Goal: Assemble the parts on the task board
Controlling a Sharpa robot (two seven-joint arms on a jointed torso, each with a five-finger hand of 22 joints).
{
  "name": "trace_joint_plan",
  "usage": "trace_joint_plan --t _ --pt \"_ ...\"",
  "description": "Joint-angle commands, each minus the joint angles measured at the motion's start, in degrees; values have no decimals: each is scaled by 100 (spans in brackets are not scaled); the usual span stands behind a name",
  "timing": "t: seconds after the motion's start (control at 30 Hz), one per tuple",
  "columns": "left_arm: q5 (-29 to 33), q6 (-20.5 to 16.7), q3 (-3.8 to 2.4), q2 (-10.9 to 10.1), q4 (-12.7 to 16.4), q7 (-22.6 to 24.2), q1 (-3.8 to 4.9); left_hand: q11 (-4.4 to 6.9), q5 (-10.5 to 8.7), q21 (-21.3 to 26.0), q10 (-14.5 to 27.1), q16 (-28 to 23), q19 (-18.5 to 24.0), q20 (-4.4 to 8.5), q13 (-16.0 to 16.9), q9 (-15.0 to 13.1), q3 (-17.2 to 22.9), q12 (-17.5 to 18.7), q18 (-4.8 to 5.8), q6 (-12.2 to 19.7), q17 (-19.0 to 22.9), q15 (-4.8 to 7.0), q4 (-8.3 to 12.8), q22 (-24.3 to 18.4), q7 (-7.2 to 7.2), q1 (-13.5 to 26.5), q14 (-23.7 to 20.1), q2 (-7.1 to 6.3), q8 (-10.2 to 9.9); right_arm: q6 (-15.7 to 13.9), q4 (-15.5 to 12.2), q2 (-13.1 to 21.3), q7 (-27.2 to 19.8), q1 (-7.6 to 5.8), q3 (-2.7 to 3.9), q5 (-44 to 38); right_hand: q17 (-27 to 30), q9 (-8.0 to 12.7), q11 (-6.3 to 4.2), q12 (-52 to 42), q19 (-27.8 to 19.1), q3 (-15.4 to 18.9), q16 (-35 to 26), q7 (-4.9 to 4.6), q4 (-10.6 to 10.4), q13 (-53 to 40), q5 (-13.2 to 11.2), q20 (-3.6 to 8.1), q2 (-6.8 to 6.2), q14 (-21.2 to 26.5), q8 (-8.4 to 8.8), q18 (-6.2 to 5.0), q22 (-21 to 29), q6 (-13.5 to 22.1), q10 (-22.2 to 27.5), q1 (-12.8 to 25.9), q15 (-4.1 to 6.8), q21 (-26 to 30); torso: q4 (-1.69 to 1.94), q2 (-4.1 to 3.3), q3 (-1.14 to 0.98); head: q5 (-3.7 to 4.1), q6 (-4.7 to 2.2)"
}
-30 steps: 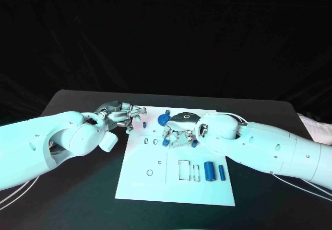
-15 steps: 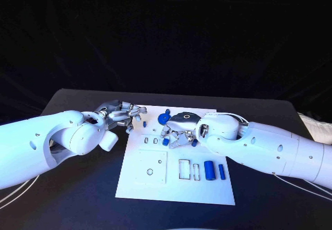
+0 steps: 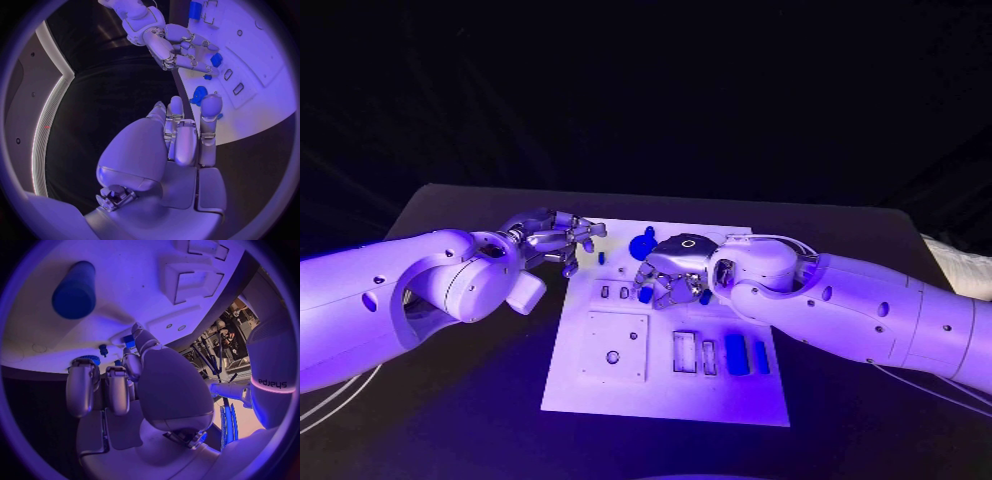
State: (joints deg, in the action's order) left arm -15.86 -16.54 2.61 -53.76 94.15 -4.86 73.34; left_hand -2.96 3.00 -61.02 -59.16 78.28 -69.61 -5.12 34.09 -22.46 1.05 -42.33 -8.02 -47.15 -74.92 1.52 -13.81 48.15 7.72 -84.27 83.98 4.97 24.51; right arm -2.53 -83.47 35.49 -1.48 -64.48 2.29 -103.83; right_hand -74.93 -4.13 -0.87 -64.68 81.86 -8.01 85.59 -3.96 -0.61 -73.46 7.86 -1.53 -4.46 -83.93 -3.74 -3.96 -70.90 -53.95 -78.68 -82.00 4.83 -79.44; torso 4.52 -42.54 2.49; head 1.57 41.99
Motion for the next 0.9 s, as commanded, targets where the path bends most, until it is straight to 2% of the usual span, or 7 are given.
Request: trace_joint_plan --t 0.03,0.53,0.9 --pt "-50 119 -2 9 9 15 0 -7 5 -24 -20 38 -54 -2 -5 5 38 36 -16 21 -299 -46 -1 6 5 -29 136 -17 -27 197 6 -8 45 5 -4 -211 -1015 -16 -50 -40 4 -43 32 15 53 1 -44 39 43 -491 -27 11 -17 -62 6 -87 54 -40 1 1 1 2 8" --pt "-86 143 -2 7 1 -12 0 -8 5 -21 -19 38 -55 -2 -11 10 45 36 -16 23 -299 -47 -2 3 7 -28 136 -26 -28 227 12 -5 11 5 -11 -274 -1014 -76 -36 -94 14 -249 21 -3 130 -34 -109 68 105 -490 -114 18 -49 -454 -20 -35 75 -51 -2 -2 -3 -2 16" --pt "-109 162 -2 13 -5 -28 0 -8 5 -21 -19 38 -55 -2 -11 10 45 36 -16 23 -299 -47 -2 3 7 -28 136 -26 -28 29 7 -3 -57 6 -12 -201 -1035 -151 71 -182 45 -350 31 -29 66 -91 -168 25 176 -496 -220 32 -115 -925 -61 178 10 -84 -7 -6 -2 5 23"
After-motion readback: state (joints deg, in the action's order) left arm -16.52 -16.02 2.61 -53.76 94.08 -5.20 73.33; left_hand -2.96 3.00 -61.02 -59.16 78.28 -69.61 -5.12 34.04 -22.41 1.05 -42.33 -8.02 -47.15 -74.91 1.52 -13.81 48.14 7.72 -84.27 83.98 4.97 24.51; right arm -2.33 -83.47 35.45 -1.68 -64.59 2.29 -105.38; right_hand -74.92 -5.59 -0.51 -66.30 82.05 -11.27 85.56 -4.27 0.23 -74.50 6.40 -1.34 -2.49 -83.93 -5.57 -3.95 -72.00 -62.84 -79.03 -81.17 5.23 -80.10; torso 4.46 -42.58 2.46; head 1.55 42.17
